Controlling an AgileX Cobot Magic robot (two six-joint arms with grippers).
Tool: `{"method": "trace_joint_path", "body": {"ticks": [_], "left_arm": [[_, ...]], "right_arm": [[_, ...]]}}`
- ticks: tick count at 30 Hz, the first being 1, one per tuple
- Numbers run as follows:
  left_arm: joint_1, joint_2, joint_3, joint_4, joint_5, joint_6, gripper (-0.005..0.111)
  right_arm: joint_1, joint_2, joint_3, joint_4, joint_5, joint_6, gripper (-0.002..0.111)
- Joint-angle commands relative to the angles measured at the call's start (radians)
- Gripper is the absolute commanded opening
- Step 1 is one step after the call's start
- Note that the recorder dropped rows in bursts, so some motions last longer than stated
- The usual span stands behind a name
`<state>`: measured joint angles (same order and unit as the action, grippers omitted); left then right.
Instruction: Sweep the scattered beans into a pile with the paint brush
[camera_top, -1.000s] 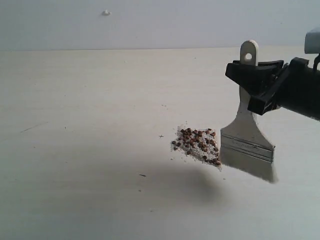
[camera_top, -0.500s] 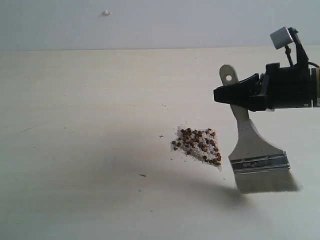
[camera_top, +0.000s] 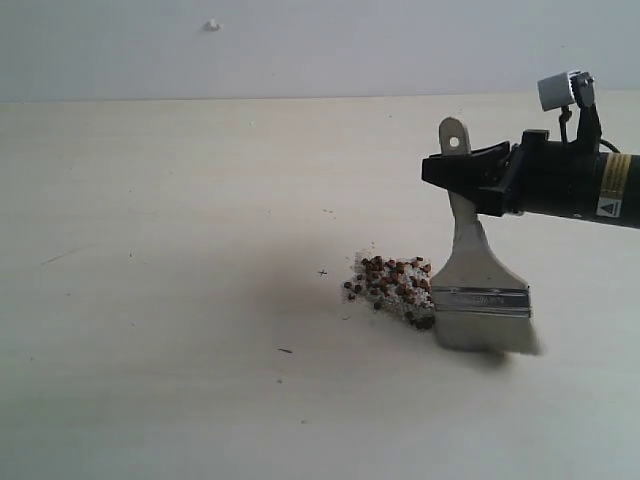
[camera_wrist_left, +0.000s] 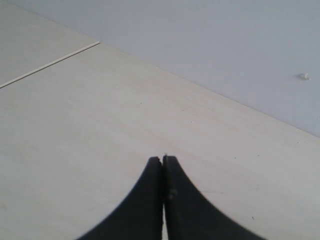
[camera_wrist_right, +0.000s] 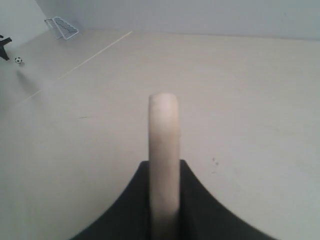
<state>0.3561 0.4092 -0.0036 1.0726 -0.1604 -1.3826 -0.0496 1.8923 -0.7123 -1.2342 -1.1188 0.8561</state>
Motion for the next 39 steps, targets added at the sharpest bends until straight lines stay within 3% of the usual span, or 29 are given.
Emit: {"method": "trace_joint_path", "body": {"ticks": [1,21,27,33,36,39], "left_arm": [[0.004,-0.002,0.004,-0.007,0.002,0.002,0.0],[0.004,-0.002,0.004,-0.007,0.002,0.002,0.0],[0.004,-0.002,0.004,-0.007,0.002,0.002,0.0],[0.004,-0.002,0.004,-0.007,0.002,0.002,0.0],[0.004,-0.002,0.004,-0.007,0.002,0.002,0.0],[0.004,-0.002,0.004,-0.007,0.002,0.002,0.0]], "right_arm": [[-0.002,0.015,-0.005,0.075,-0.022,-0.081,0.0],[-0.004,-0.123,-0.005,0.082,-0.044,0.055,0.0],[-0.004,-0.187,-0.005,0.051,0.066,0.123,0.0],[-0.004,-0.269,-0.005,0.061,0.44,0.386,0.0],[-0.004,-0.319,-0.026,-0.09,0.564,0.544,0.0],[-0.004,-0.333,-0.104,-0.464,0.548,0.884,0.0]]}}
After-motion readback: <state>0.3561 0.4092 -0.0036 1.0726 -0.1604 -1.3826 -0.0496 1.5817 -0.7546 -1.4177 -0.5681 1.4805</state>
